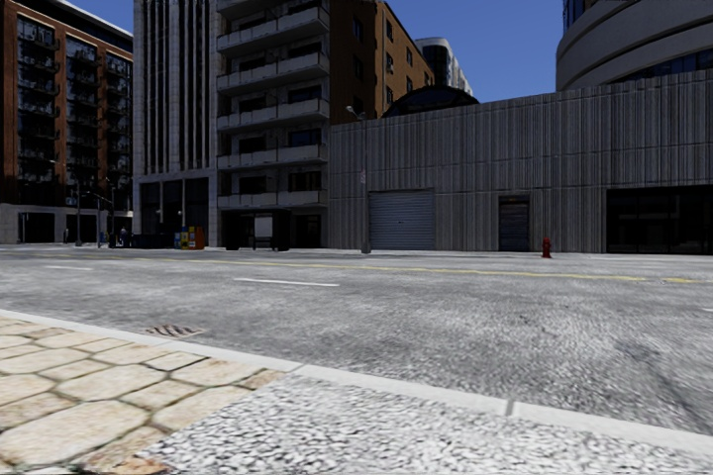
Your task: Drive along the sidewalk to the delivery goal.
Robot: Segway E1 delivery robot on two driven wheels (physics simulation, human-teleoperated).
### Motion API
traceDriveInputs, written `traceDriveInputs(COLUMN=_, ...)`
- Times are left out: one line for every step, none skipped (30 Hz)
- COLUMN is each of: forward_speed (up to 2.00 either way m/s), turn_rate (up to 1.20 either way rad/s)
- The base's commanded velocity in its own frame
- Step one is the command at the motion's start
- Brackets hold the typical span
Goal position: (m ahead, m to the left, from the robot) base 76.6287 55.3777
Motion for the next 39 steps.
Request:
traceDriveInputs(forward_speed=0.07, turn_rate=0.57)
traceDriveInputs(forward_speed=0.12, turn_rate=0.61)
traceDriveInputs(forward_speed=0.12, turn_rate=0.61)
traceDriveInputs(forward_speed=0.00, turn_rate=0.64)
traceDriveInputs(forward_speed=0.00, turn_rate=0.65)
traceDriveInputs(forward_speed=0.00, turn_rate=0.65)
traceDriveInputs(forward_speed=0.00, turn_rate=0.65)
traceDriveInputs(forward_speed=0.00, turn_rate=0.65)
traceDriveInputs(forward_speed=0.00, turn_rate=0.66)
traceDriveInputs(forward_speed=0.00, turn_rate=0.66)
traceDriveInputs(forward_speed=0.00, turn_rate=0.66)
traceDriveInputs(forward_speed=0.00, turn_rate=0.66)
traceDriveInputs(forward_speed=0.00, turn_rate=0.66)
traceDriveInputs(forward_speed=0.02, turn_rate=0.66)
traceDriveInputs(forward_speed=0.10, turn_rate=0.66)
traceDriveInputs(forward_speed=0.21, turn_rate=0.66)
traceDriveInputs(forward_speed=0.21, turn_rate=0.66)
traceDriveInputs(forward_speed=0.35, turn_rate=0.66)
traceDriveInputs(forward_speed=0.47, turn_rate=0.66)
traceDriveInputs(forward_speed=0.57, turn_rate=0.66)
traceDriveInputs(forward_speed=0.57, turn_rate=0.66)
traceDriveInputs(forward_speed=0.67, turn_rate=0.66)
traceDriveInputs(forward_speed=0.70, turn_rate=0.66)
traceDriveInputs(forward_speed=0.71, turn_rate=0.66)
traceDriveInputs(forward_speed=0.71, turn_rate=0.66)
traceDriveInputs(forward_speed=0.71, turn_rate=0.66)
traceDriveInputs(forward_speed=0.72, turn_rate=0.66)
traceDriveInputs(forward_speed=0.74, turn_rate=0.66)
traceDriveInputs(forward_speed=0.74, turn_rate=0.66)
traceDriveInputs(forward_speed=0.74, turn_rate=0.66)
traceDriveInputs(forward_speed=0.75, turn_rate=0.66)
traceDriveInputs(forward_speed=0.78, turn_rate=0.66)
traceDriveInputs(forward_speed=0.78, turn_rate=0.66)
traceDriveInputs(forward_speed=0.85, turn_rate=0.66)
traceDriveInputs(forward_speed=0.88, turn_rate=0.66)
traceDriveInputs(forward_speed=0.91, turn_rate=0.66)
traceDriveInputs(forward_speed=0.92, turn_rate=0.66)
traceDriveInputs(forward_speed=0.92, turn_rate=0.66)
traceDriveInputs(forward_speed=0.93, turn_rate=0.66)
